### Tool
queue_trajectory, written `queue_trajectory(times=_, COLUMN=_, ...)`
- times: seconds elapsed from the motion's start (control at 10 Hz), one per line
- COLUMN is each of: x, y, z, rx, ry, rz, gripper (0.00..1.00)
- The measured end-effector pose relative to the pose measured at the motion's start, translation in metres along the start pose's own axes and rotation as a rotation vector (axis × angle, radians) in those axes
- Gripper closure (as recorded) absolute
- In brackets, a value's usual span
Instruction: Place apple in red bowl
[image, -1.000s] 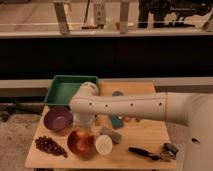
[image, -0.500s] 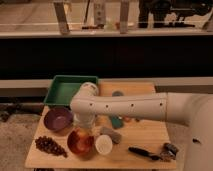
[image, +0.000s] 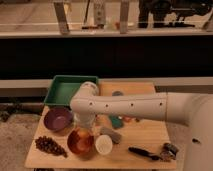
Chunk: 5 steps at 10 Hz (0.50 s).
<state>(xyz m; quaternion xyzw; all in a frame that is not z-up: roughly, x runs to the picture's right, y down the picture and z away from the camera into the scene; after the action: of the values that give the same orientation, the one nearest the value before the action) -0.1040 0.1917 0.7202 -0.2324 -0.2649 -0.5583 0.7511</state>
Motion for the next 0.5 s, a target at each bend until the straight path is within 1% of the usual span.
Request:
queue_trajectory(times=0.2, x=-0.0013, y=-0.0007, z=0.0003, rx=-0.009, ry=-0.013, rz=-0.003, gripper=0.25)
queue_trajectory(times=0.3, x=-0.001, y=0.0007, z=0.001, rx=-0.006, ry=-0.017, rz=0.006, gripper=0.2)
queue_trajectory(times=0.5, x=-0.002, y=-0.0007, z=0.0018, rx=-0.004, ry=-0.019, rz=0.003, gripper=0.2)
